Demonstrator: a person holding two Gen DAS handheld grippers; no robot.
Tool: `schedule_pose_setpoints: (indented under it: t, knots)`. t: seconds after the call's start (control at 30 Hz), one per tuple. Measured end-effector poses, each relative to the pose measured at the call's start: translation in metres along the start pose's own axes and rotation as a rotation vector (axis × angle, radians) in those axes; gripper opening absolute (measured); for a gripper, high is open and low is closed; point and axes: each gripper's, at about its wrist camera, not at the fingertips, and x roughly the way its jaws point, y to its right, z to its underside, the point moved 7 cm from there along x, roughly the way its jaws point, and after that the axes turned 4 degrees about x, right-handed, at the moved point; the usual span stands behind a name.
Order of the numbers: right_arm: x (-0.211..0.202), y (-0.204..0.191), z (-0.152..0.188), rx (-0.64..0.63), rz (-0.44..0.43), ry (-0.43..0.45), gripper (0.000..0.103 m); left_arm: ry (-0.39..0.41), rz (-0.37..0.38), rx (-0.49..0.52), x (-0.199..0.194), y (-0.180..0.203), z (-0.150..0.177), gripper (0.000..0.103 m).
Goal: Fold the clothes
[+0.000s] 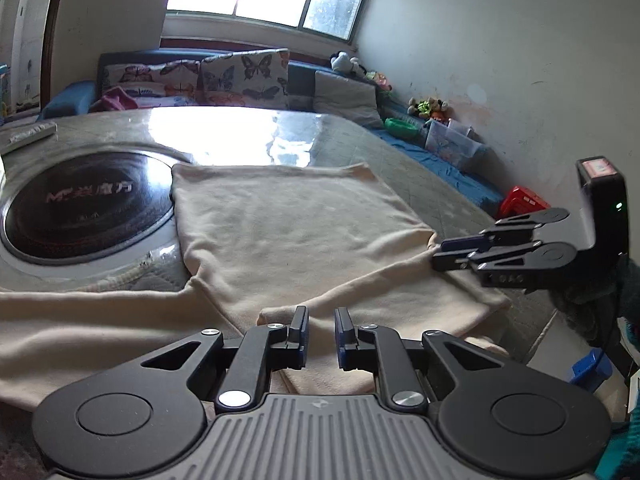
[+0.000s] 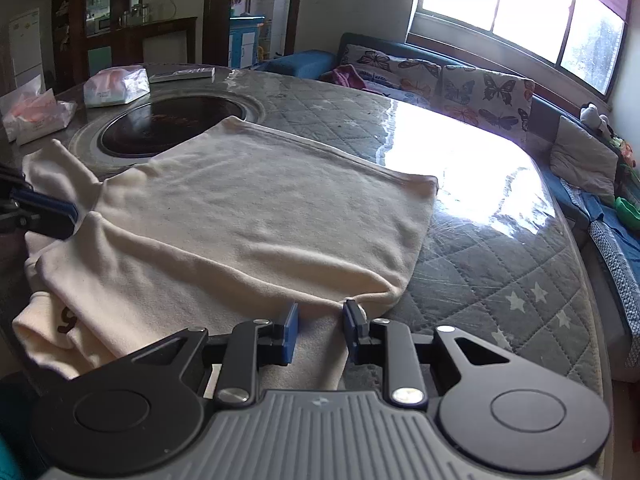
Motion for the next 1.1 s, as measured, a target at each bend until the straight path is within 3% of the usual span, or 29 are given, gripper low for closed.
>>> schedule_pose_setpoints:
  t: [0.17, 0.37, 0.5, 0.57, 0.7, 0.93, 1.1]
  knots:
    - [-0.004, -0.003, -0.004, -0.012, 0.002, 0.002, 0.022, -0.016, -0.016, -0.058, 0.005, -0.013, 0.009, 0.014]
    - [0.001, -0.012, -0.004, -0.054, 0.002, -0.011, 0.023, 0.021, -0.074, -0.123, -0.016, -0.032, 0.011, 0.014]
    - [-0.003, -0.02, -0.011, -0.081, -0.003, 0.0, 0.023, 0.055, -0.169, -0.191, -0.042, -0.061, 0.016, 0.015]
    - [-0.006, -0.028, -0.016, -0.101, -0.027, 0.008, 0.023, 0.064, -0.227, -0.233, -0.054, -0.079, 0.02, 0.023]
    - [-0.007, -0.063, -0.03, -0.178, -0.109, 0.019, 0.023, 0.082, -0.346, -0.289, -0.076, -0.111, 0.027, 0.026]
    - [0.009, -0.121, -0.042, -0.289, -0.242, 0.0, 0.023, 0.104, -0.545, -0.372, -0.108, -0.157, 0.039, 0.043]
    - [0.022, -0.146, -0.035, -0.34, -0.293, -0.034, 0.023, 0.114, -0.612, -0.435, -0.116, -0.179, 0.044, 0.045]
